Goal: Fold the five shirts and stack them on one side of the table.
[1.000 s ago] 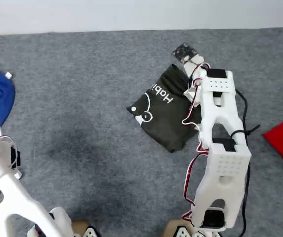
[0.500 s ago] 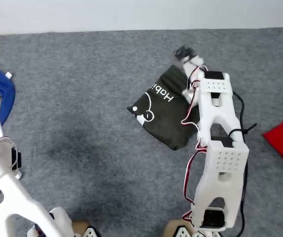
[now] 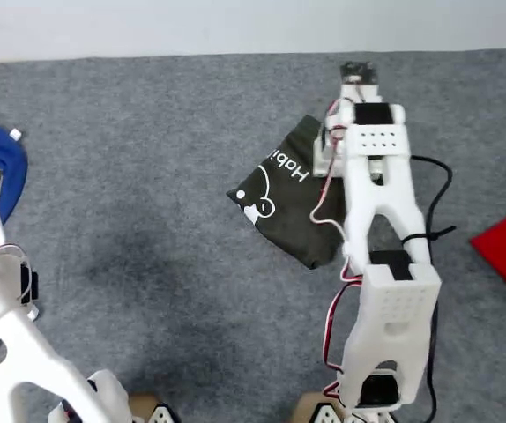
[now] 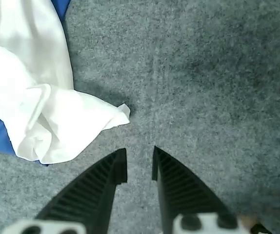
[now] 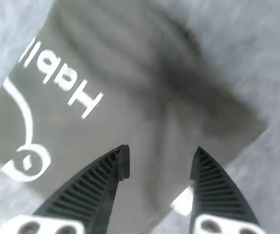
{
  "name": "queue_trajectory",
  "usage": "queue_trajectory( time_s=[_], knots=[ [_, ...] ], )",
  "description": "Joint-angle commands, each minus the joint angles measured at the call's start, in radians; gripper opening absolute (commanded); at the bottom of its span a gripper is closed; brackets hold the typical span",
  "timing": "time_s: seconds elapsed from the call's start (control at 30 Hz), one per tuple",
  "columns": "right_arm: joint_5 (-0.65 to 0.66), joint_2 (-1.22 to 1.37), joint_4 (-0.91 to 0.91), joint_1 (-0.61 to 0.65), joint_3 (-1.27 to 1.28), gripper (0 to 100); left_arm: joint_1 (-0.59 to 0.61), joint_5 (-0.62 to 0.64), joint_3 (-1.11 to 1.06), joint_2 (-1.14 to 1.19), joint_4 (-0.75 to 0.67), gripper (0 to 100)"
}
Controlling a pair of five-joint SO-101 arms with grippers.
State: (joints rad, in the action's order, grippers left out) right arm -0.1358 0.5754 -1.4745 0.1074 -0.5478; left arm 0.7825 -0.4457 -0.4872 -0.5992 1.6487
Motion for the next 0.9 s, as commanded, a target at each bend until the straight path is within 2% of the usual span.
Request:
queue_trajectory(
  time_s=[0.0, 0.1, 0.37, 0.53, 0.7, 0.87],
  knots=[
    [-0.176, -0.094, -0.096, 0.028, -0.063, 21.5, 0.000, -0.006, 0.042, -0.021, 0.006, 10],
    [-0.295, -0.107, -0.157, 0.035, -0.063, 21.6, 0.000, -0.006, 0.042, -0.021, 0.011, 10],
    [-0.463, 0.010, -0.162, 0.033, -0.061, 21.6, -0.015, -0.006, 0.022, -0.020, 0.005, 10],
    [-0.494, 0.091, -0.117, 0.031, -0.066, 23.4, -0.066, -0.006, -0.018, -0.028, 0.005, 10],
    [-0.496, 0.094, -0.105, 0.039, -0.066, 36.7, -0.072, -0.006, -0.022, -0.028, 0.006, 10],
    [-0.496, 0.102, -0.091, 0.056, -0.066, 37.7, -0.075, -0.006, -0.022, -0.023, 0.003, 10]
  ],
)
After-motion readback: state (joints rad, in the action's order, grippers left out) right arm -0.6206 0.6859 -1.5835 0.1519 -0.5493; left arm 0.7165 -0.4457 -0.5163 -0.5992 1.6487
